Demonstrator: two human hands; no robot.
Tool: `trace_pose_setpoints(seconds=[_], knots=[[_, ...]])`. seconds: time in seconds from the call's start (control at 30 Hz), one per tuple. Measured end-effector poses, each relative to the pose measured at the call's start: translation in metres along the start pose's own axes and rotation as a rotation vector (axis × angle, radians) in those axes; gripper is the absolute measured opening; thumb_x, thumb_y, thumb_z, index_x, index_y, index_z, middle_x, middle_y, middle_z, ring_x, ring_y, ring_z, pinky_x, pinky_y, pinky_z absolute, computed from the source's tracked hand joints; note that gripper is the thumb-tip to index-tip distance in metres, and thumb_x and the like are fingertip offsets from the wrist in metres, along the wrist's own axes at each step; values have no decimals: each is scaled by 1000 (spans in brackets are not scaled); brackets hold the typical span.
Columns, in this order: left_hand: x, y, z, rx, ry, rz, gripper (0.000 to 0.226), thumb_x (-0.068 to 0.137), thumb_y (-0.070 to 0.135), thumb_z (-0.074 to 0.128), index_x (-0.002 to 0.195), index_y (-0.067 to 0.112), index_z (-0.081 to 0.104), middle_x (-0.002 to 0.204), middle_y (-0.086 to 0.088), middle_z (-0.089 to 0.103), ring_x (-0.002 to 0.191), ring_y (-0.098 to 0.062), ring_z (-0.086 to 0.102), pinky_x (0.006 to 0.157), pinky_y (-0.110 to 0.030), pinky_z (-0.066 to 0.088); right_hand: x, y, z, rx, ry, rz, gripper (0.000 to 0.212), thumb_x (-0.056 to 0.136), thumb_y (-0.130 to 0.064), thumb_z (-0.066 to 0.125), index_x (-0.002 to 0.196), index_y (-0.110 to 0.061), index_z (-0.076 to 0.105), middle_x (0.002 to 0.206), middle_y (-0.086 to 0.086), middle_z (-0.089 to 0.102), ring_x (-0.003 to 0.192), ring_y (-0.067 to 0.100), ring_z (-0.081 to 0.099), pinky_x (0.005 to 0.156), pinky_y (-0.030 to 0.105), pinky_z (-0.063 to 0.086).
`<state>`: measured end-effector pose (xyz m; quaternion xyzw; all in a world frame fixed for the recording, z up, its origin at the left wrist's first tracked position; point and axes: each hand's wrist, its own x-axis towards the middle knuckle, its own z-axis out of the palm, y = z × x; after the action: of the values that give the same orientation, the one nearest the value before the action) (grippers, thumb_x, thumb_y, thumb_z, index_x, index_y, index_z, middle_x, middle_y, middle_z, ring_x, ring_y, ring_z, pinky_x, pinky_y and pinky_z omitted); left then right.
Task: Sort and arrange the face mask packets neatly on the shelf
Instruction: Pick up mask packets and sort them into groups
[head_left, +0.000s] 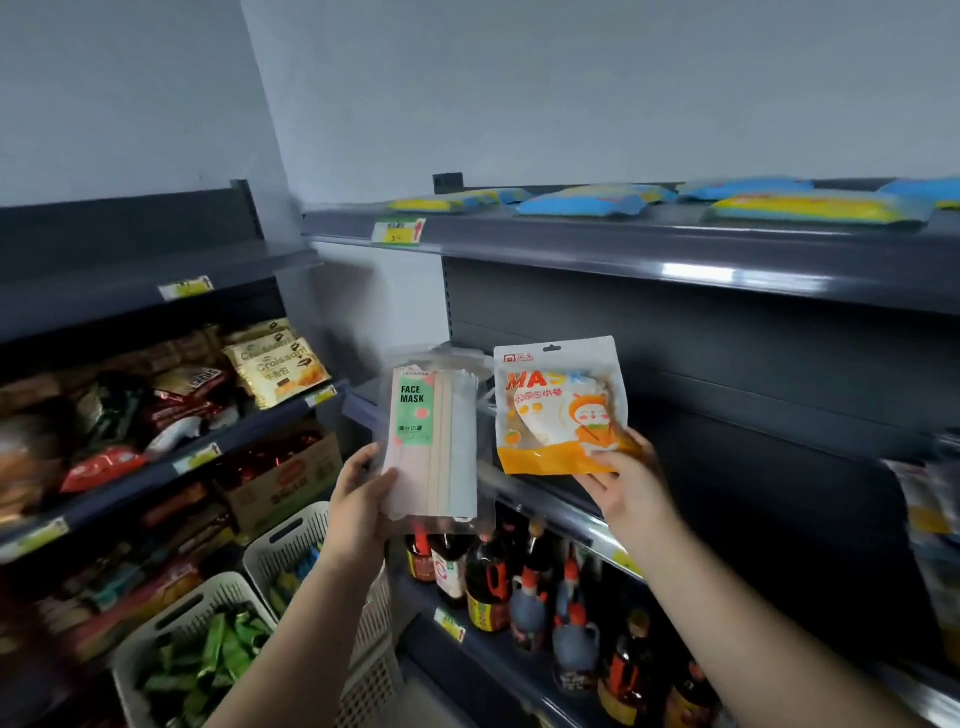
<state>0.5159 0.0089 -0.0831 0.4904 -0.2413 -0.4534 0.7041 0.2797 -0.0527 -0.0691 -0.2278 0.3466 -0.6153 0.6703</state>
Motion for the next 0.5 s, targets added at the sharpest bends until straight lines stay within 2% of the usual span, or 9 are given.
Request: trace_pose_setpoints(seconds=[0.17, 0.3, 0.4, 0.5], knots=[[48, 22, -47, 32, -13, -8, 27, 91, -1, 47, 103, 22, 55, 107, -8, 60, 86, -22, 60, 43, -23, 53, 15, 46, 48, 16, 16, -1, 51, 84, 20, 38, 120, -16, 45, 103, 9, 60, 87, 25, 62, 67, 35, 51], [78, 30, -74, 57, -23, -13, 27, 92, 0, 49, 111, 20, 53, 114, -11, 58, 88, -23, 61, 47, -26, 55, 28, 76, 69, 24, 41, -13, 54, 83, 20, 41, 125, -14, 44, 112, 12, 59, 90, 26, 62, 68, 35, 52], [105, 35, -94, 75, -33, -22, 29, 92, 3, 52, 113, 22, 52, 117, -12, 58, 97, -28, 62, 61, -33, 58, 42, 100, 87, 44, 70, -10, 51, 84, 19, 41, 121, -17, 45, 103, 8, 61, 87, 24, 63, 65, 33, 52], [131, 40, -107, 76, -34, -28, 28, 92, 4, 53, 113, 24, 51, 118, -12, 57, 98, -29, 61, 74, -40, 53, 58, 117, 100, 34, 73, -15, 53, 85, 18, 41, 130, -10, 43, 106, 10, 63, 89, 24, 64, 65, 33, 59]])
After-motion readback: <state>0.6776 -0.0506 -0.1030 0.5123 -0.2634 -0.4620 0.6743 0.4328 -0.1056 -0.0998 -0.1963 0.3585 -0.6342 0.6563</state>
